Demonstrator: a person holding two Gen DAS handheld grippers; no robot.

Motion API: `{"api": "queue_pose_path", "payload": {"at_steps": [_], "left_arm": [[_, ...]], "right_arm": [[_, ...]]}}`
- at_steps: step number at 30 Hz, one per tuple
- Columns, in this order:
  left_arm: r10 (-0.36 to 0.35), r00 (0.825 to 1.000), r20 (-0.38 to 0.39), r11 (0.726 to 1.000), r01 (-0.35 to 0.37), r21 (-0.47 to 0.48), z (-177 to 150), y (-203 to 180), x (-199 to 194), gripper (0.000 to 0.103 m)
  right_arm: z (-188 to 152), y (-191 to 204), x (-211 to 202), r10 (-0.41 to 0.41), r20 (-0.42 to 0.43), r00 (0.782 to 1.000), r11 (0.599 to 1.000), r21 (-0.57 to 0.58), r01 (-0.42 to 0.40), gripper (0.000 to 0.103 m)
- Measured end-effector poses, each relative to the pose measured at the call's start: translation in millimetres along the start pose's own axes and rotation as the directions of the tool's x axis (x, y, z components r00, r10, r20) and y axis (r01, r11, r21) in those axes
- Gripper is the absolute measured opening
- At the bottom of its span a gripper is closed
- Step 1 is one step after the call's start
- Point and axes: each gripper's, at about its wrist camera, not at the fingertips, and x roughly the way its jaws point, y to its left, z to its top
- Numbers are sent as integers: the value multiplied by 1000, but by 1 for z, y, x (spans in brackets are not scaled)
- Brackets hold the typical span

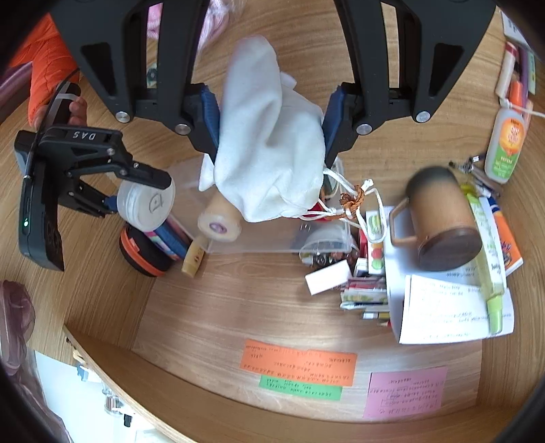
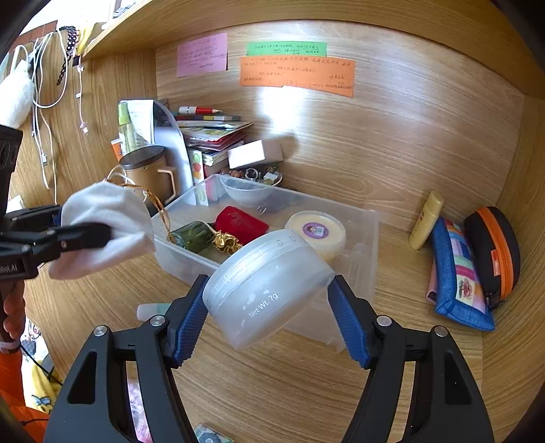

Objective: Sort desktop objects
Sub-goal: 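Carry the white jar and cloth bag over the clear box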

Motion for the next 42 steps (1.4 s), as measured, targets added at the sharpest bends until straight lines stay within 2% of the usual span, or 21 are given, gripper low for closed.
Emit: {"api": "queue_pose_path", "payload": {"at_steps": [6, 20, 26, 34, 42], "left_arm": [[-17, 1000, 0, 1000, 17, 24, 12, -4, 8, 50], [-49, 999, -12, 999, 49, 14, 44, 7, 39, 50], [-65, 998, -14, 998, 65, 14, 53, 6, 50, 50], [-81, 995, -56, 997, 81, 1, 53, 7, 72, 50], [-68, 992, -108, 997, 65, -31, 46, 17, 94, 51]], "right_arm": [[7, -10, 3, -10, 10, 1000, 1000, 12, 10, 66], [27, -25, 21, -13, 17, 1000, 999, 45, 12, 66], [29, -36, 33, -31, -2, 1000, 997, 70, 31, 66], [21, -48, 52, -50, -56, 997, 994, 96, 55, 66], [16, -51, 64, -49, -91, 995, 993, 106, 58, 67]]}}
